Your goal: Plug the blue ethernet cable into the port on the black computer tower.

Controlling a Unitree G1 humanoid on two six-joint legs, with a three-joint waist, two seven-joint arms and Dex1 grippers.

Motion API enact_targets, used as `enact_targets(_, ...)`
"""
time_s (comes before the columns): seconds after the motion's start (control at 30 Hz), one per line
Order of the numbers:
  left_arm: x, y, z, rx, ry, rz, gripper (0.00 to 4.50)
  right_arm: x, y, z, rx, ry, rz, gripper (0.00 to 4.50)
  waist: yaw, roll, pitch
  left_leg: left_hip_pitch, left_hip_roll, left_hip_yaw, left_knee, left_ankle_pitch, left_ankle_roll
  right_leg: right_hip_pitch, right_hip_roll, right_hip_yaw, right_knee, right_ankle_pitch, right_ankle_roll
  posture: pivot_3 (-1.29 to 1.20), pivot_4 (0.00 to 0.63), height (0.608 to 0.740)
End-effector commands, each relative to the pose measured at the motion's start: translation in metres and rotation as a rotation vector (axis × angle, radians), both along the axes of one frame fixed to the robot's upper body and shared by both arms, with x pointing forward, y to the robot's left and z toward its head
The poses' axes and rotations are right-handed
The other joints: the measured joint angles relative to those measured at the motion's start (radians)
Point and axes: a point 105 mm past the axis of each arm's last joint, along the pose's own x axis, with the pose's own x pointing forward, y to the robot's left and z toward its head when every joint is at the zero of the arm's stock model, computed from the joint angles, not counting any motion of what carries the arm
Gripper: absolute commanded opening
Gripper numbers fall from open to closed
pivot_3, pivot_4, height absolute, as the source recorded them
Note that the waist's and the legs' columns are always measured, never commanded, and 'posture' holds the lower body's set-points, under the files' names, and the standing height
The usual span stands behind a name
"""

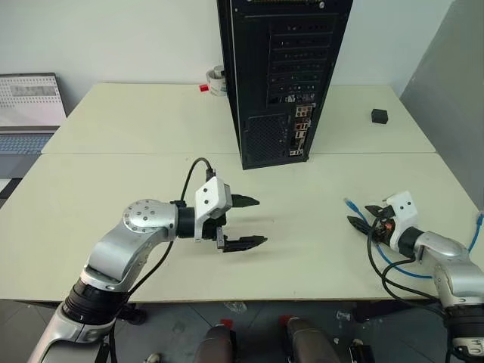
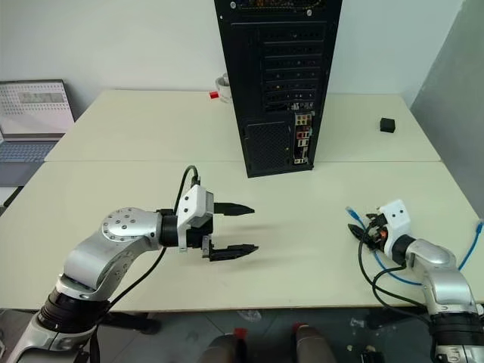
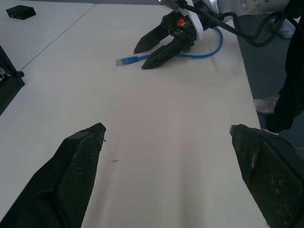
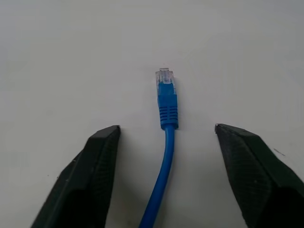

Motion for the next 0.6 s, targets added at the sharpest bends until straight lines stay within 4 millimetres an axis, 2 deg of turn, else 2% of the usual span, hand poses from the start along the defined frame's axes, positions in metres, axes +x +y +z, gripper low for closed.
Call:
enact_targets(0.03,0.003,-0.005,0.002,0.014,-0.042,-0.044,4.5,0.005,-0.001,0.006,-0.028,-0.033,0.006,2.28,0.001,0.0,0.0,0.0,0.0,0.0,0.0,0.0,0.0,0.0,0.0,0.0,0.0,0.0,0.0,0.0,0.15,0.74)
enact_targets(0.33,0.01,-0.011,0.002,0.007,-0.053,-0.06,4.5,0.007,-0.001,0.013,-0.037,-0.052,0.023,0.12,0.001,0.0,0.0,0.0,0.0,0.0,0.001,0.0,0.0,0.0,0.0,0.0,0.0,0.0,0.0,0.0,0.15,0.74)
enact_targets(0.53,0.013,-0.01,-0.001,0.018,-0.054,-0.059,4.5,-0.007,0.029,0.03,-0.091,-0.098,0.185,0.09,0.001,0.0,0.0,-0.001,0.0,-0.001,0.001,0.0,0.0,0.0,0.0,0.0,0.0,0.0,0.0,0.0,0.15,0.74)
enact_targets(0.6,0.014,-0.012,0.0,0.016,-0.052,-0.064,4.5,-0.015,0.049,0.039,-0.102,-0.113,0.274,0.09,0.0,0.0,0.0,-0.001,0.0,-0.001,0.001,0.0,0.0,0.0,0.0,0.0,0.0,0.0,0.0,0.0,0.15,0.74)
